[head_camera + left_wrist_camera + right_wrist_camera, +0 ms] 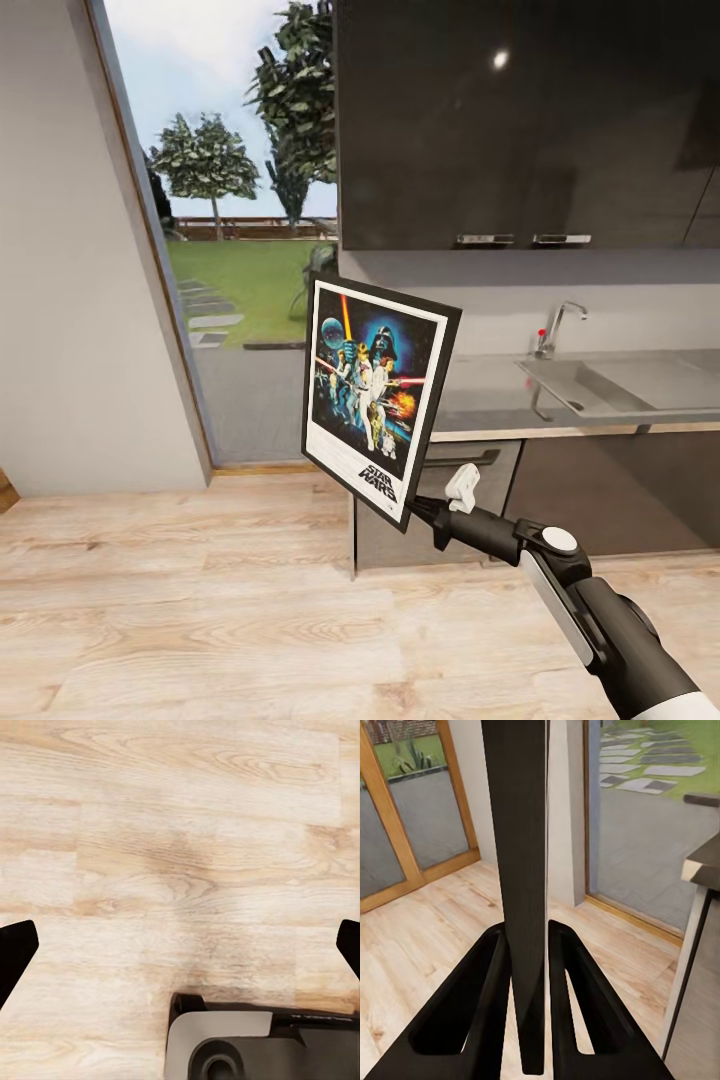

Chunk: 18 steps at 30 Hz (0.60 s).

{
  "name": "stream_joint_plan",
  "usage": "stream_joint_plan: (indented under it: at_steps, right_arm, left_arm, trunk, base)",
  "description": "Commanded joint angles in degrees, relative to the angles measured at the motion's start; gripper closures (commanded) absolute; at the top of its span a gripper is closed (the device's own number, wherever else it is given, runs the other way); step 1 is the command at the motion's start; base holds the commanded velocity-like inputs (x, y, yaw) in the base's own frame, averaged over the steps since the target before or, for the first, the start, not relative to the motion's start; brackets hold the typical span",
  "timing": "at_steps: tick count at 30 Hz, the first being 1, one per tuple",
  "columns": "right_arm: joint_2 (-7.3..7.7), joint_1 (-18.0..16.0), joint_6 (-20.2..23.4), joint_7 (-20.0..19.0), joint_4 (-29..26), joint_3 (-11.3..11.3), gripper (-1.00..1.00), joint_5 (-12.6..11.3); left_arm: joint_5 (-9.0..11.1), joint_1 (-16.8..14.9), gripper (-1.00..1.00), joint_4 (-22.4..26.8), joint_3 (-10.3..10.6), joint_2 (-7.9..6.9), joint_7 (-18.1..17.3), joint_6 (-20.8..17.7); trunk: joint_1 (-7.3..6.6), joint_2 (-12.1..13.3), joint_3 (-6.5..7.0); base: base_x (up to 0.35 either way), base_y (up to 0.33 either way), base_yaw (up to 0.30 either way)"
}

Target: Pick up the poster from the kitchen countertop and hang it on one of the wall nails in the kitchen.

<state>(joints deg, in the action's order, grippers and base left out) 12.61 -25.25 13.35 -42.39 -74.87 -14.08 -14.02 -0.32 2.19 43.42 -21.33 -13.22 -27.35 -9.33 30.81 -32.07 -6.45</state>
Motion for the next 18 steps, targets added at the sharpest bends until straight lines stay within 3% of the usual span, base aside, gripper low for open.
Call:
stream_joint_plan:
  at_steps: [1, 18]
  right_arm:
    - [0.04, -0.06, 0.63, -0.15, -0.02, -0.08, 1.00, -0.75]
    - [0.04, -0.06, 0.63, -0.15, -0.02, -0.08, 1.00, -0.75]
  left_arm:
    - [-0.03, 0.01, -1.00, 0.17, -0.17, 0.04, -0.34, -0.52]
    - [-0.03, 0.01, -1.00, 0.17, -0.12, 0.04, -0.34, -0.52]
  trunk:
    - [-0.20, 0.33, 0.09]
    - [-3.93, 7.14, 3.14]
  base:
    - [0.000, 0.000, 0.000]
    - [0.000, 0.000, 0.000]
